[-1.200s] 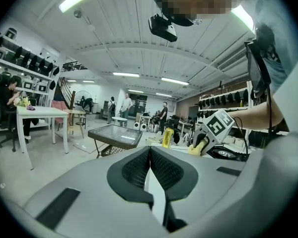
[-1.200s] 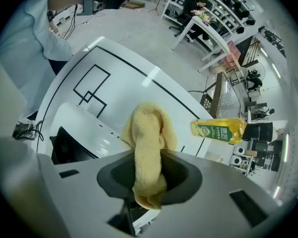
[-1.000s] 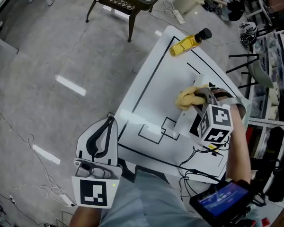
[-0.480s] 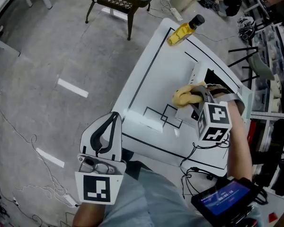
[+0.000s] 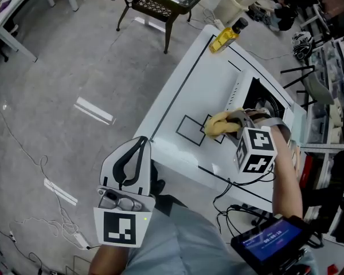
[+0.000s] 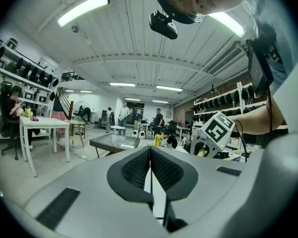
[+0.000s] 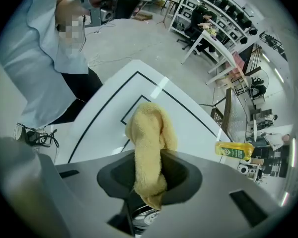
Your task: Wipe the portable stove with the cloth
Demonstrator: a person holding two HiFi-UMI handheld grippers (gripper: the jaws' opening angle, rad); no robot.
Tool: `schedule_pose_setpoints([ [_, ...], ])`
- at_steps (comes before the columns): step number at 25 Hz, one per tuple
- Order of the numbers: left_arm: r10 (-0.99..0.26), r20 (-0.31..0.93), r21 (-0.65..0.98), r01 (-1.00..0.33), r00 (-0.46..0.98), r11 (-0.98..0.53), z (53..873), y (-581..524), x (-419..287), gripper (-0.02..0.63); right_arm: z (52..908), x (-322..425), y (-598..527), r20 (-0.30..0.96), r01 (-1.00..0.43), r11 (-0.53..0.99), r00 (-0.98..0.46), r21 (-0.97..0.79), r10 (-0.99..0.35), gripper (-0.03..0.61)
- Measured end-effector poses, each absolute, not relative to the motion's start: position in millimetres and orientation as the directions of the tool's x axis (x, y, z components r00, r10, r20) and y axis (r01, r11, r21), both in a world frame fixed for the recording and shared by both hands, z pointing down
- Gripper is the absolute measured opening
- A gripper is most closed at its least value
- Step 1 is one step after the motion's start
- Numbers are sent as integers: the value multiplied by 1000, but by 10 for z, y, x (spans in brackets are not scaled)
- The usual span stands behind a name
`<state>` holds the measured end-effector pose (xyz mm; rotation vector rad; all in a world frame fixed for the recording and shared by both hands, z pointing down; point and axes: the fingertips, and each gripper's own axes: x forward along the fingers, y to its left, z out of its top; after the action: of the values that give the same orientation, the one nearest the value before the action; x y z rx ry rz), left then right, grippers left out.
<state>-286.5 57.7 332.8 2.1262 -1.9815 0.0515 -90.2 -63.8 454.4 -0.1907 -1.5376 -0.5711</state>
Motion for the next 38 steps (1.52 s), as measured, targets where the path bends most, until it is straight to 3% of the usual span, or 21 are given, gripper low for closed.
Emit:
schedule_pose_setpoints([
  [8,-989,128,105,-992,79,-65,2773,1151,-2558,18,4123,-724,238,966,368,903,-210,221,-151,123],
  [13,-987,40,35,-988,153,-151,2178,1308,-2168,18,3489,-599,734,880,191,950,-456,245,-135,123],
  [18,-971,-43,-23,-971,237,-236,1675,1458,-1705,18,2668,-376,1117,654,-74,950,-709,302,-264,124],
  [22,-939,-123,-56,-947,322,-318,1267,1392,-1344,18,1926,-155,1133,327,-377,872,-820,311,-471,124],
  [25,-918,-178,-115,-934,356,-340,1103,1318,-1090,18,1601,124,1212,101,-586,791,-789,176,-607,124],
  [28,-890,-219,-145,-916,399,-375,1034,1265,-822,18,1531,436,1274,-26,-730,675,-681,106,-732,124],
  [38,-843,-115,-125,-849,526,-513,1445,1135,-185,18,1962,1054,1308,-21,-884,468,-468,14,-883,124],
])
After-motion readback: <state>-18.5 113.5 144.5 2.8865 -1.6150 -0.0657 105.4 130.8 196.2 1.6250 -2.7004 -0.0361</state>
